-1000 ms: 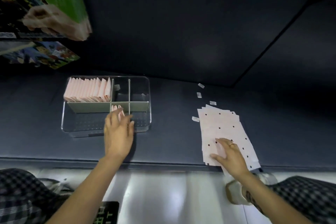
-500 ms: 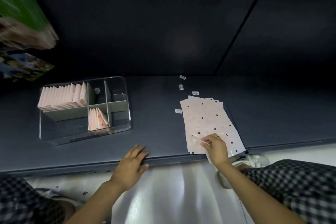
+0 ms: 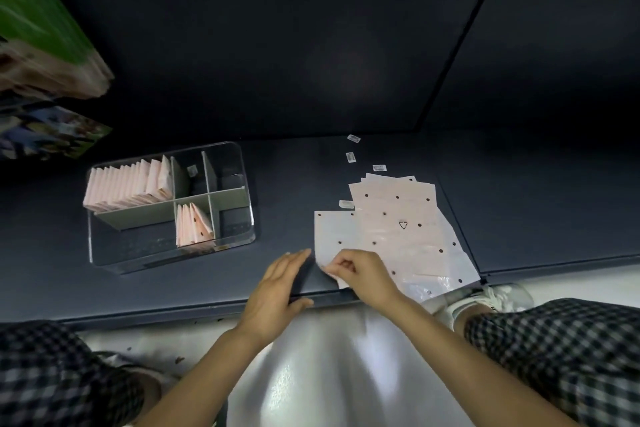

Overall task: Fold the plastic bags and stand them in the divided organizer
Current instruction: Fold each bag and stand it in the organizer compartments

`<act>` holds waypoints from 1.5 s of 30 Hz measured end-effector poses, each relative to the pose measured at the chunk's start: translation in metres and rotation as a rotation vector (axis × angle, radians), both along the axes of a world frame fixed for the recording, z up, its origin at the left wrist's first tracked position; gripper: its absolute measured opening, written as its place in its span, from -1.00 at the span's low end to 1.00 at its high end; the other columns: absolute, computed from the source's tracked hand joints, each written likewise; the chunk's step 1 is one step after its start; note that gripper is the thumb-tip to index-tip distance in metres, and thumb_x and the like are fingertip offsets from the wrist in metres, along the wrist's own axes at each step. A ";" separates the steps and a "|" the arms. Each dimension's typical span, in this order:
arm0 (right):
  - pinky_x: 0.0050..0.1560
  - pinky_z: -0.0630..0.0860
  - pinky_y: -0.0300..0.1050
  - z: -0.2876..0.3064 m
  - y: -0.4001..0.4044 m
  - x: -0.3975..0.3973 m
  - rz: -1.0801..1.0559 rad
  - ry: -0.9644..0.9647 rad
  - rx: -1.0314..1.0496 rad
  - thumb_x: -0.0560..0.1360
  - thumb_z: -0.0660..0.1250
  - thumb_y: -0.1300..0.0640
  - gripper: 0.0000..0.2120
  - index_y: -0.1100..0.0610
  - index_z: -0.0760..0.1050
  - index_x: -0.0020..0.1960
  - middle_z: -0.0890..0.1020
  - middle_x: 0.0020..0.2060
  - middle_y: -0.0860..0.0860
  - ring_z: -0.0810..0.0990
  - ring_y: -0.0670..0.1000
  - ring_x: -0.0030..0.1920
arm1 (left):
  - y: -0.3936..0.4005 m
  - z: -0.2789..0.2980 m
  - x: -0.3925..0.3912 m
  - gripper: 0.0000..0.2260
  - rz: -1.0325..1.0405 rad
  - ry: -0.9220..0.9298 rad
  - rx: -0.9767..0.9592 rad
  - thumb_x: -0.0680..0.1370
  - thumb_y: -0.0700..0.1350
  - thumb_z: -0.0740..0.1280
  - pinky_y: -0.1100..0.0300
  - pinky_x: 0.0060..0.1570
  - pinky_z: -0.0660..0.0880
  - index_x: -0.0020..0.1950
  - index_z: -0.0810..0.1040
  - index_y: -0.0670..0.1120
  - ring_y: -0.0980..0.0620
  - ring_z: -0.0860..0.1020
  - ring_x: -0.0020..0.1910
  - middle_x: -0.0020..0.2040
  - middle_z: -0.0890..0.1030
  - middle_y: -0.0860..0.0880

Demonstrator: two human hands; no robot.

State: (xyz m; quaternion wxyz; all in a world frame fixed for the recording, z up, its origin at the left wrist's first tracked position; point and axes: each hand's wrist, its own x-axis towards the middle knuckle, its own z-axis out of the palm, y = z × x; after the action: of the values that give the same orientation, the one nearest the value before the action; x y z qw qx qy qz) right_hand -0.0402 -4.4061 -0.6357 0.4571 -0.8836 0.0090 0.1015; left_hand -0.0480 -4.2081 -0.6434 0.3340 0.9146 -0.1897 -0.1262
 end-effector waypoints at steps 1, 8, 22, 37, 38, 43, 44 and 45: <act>-0.24 0.39 -0.36 0.002 0.010 -0.001 0.045 0.039 0.033 0.45 0.42 0.12 -0.90 0.11 0.61 -0.23 0.59 -0.37 -0.14 0.48 -0.25 -0.37 | -0.002 0.001 0.001 -0.32 0.002 0.020 -0.028 0.46 -0.04 0.44 0.40 0.33 0.05 0.49 0.18 0.07 0.24 0.12 0.38 0.35 0.21 0.24; -0.20 0.44 -0.36 0.020 0.033 0.003 0.209 0.298 0.225 0.50 0.36 0.02 -0.82 0.11 0.60 -0.18 0.63 -0.31 -0.05 0.53 -0.17 -0.32 | 0.010 -0.003 0.002 -0.89 0.103 0.218 -0.126 0.46 -0.30 0.36 0.18 -0.15 0.41 -0.10 0.65 -0.15 0.09 0.52 -0.25 -0.20 0.66 -0.05; 0.00 0.53 -0.07 -0.002 -0.018 0.013 -0.243 0.464 0.176 0.53 0.32 0.05 -0.65 0.14 0.40 0.26 0.60 0.06 0.23 0.60 0.13 0.01 | 0.013 -0.013 0.002 -0.62 0.776 0.382 -0.348 0.50 -0.26 0.39 0.08 -0.03 0.47 0.29 0.39 -0.20 -0.14 0.55 -0.09 -0.02 0.55 -0.19; -0.05 0.33 -0.22 -0.019 -0.001 0.000 -0.278 0.372 -0.062 0.47 0.37 0.19 -0.61 0.13 0.39 0.27 0.65 -0.09 0.13 0.50 0.02 -0.06 | 0.007 -0.027 -0.043 -0.41 -0.086 -0.239 0.452 0.41 0.11 0.46 0.07 0.36 0.32 0.38 0.44 -0.05 0.01 0.40 0.38 0.42 0.39 0.00; -0.06 0.33 -0.23 -0.020 0.000 0.000 -0.282 0.376 -0.062 0.47 0.37 0.19 -0.62 0.12 0.40 0.26 0.65 -0.09 0.12 0.51 0.02 -0.07 | 0.007 -0.024 -0.041 -0.43 -0.101 -0.299 0.430 0.27 0.11 0.57 0.12 0.17 0.50 0.23 0.59 -0.03 0.04 0.55 0.21 0.26 0.56 0.03; -0.09 0.34 -0.22 -0.020 0.000 -0.002 -0.255 0.349 -0.119 0.48 0.37 0.15 -0.60 0.14 0.39 0.28 0.63 -0.16 0.05 0.51 0.00 -0.10 | 0.020 -0.021 -0.027 -0.49 -0.120 -0.409 0.381 0.02 -0.12 0.67 0.30 -0.21 0.58 -0.06 0.70 -0.02 0.08 0.66 -0.10 -0.03 0.69 0.06; -0.11 0.35 -0.21 -0.020 -0.001 -0.003 -0.226 0.296 -0.188 0.48 0.37 0.10 -0.60 0.13 0.39 0.28 0.61 -0.19 0.01 0.50 -0.02 -0.11 | 0.024 -0.021 -0.024 -0.49 -0.131 -0.422 0.366 0.00 -0.16 0.67 0.32 -0.26 0.57 -0.08 0.70 -0.03 0.09 0.66 -0.12 -0.05 0.69 0.05; -0.11 0.35 -0.20 -0.019 -0.001 -0.005 -0.196 0.214 -0.264 0.48 0.37 0.05 -0.60 0.11 0.40 0.26 0.57 -0.17 -0.02 0.48 -0.04 -0.11 | 0.026 -0.019 -0.023 -0.49 -0.142 -0.426 0.365 -0.02 -0.18 0.67 0.33 -0.29 0.57 -0.10 0.71 -0.04 0.09 0.66 -0.13 -0.07 0.69 0.05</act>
State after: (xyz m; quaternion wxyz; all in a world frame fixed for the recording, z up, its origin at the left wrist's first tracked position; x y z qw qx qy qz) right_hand -0.0452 -4.4075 -0.6551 0.3414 -0.9148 0.1570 0.1479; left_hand -0.0710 -4.1820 -0.6623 0.1070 0.9499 -0.2932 0.0135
